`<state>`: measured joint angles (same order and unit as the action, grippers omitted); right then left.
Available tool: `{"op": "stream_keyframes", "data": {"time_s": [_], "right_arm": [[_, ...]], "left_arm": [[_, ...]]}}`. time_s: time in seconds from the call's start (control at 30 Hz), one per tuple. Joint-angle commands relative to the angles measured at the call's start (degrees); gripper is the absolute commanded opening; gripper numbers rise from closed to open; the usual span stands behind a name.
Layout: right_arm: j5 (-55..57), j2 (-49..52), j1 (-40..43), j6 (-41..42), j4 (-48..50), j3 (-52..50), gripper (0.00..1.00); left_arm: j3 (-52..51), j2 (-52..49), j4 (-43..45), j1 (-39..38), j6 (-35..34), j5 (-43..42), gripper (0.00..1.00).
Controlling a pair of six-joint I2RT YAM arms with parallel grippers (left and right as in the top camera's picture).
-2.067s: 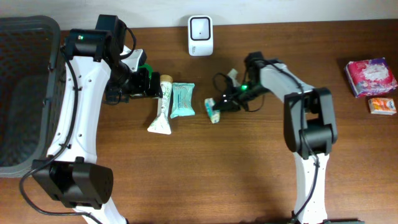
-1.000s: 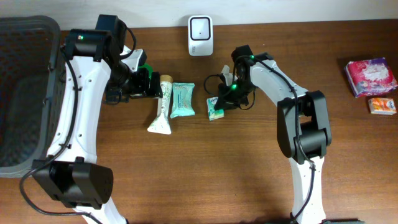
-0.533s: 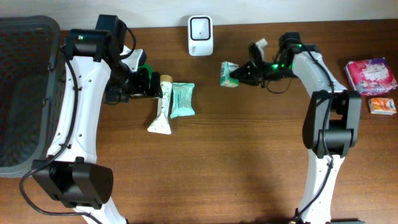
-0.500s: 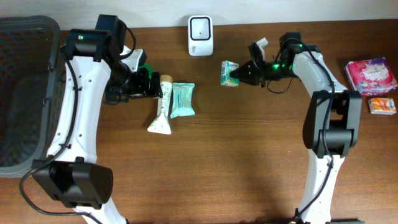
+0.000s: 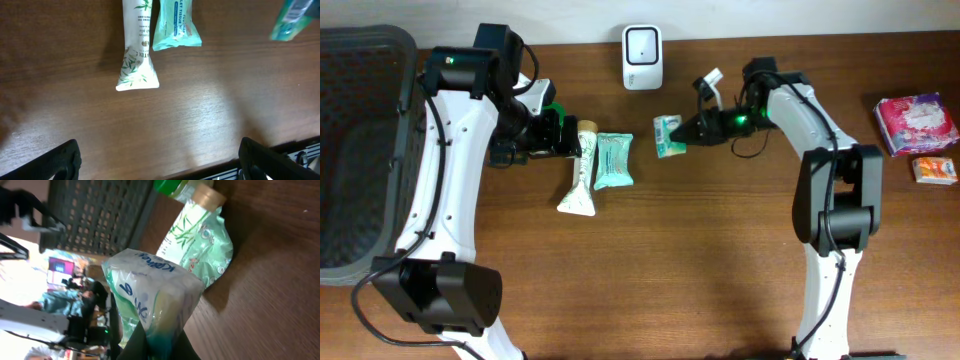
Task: Scan the item barcode
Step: 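Raise the Kleenex pack to the white scanner, then carry the Kleenex pack right and set it beside the orange pack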
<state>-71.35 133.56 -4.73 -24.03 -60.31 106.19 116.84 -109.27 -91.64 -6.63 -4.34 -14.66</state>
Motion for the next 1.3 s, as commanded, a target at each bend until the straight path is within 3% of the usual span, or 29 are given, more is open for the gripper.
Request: {"op": "stream_keyframes", "data": {"time_s": [0.0, 0.07, 0.1, 0.27, 0.37, 0.47, 0.67, 0.93, 1.1, 1.27], "right_arm": [[1.6, -1.0, -0.6, -2.2, 0.0, 1.0, 0.04], [5.0, -1.1, -0.7, 4.7, 0.3, 1.4, 0.04], [13.0, -1.1, -1.0, 10.3, 0.1, 2.5, 0.04], [56.2, -1.5, -5.6, 23.5, -5.2, 14.8, 0.04], [78.3, -1.5, -10.1, 24.5, -1.7, 21.0, 0.04], [91.0, -1.1, -13.4, 19.7, 7.2, 21.0, 0.04], [94.3, 2.8, -18.5, -2.0, 29.1, 20.9, 0.04], [89.8, 8.5, -19.7, -12.4, 42.8, 20.9, 0.04], [90.1, 8.8, -19.5, -7.9, 46.9, 20.9, 0.04], [100.2, 4.7, -15.1, 9.9, 44.9, 20.9, 0.04]], "left_arm": [[0.1, 0.9, 0.1, 0.0, 0.0, -0.6, 0.99], [0.1, 0.9, 0.1, 0.0, 0.0, -0.6, 0.99], [0.1, 0.9, 0.1, 0.0, 0.0, -0.6, 0.99], [0.1, 0.9, 0.1, 0.0, 0.0, -0.6, 0.99], [0.1, 0.9, 0.1, 0.0, 0.0, -0.6, 0.99], [0.1, 0.9, 0.1, 0.0, 0.0, -0.6, 0.99], [0.1, 0.9, 0.1, 0.0, 0.0, -0.6, 0.99], [0.1, 0.9, 0.1, 0.0, 0.0, -0.6, 0.99], [0.1, 0.9, 0.1, 0.0, 0.0, -0.6, 0.99], [0.1, 0.9, 0.1, 0.0, 0.0, -0.6, 0.99]]}}
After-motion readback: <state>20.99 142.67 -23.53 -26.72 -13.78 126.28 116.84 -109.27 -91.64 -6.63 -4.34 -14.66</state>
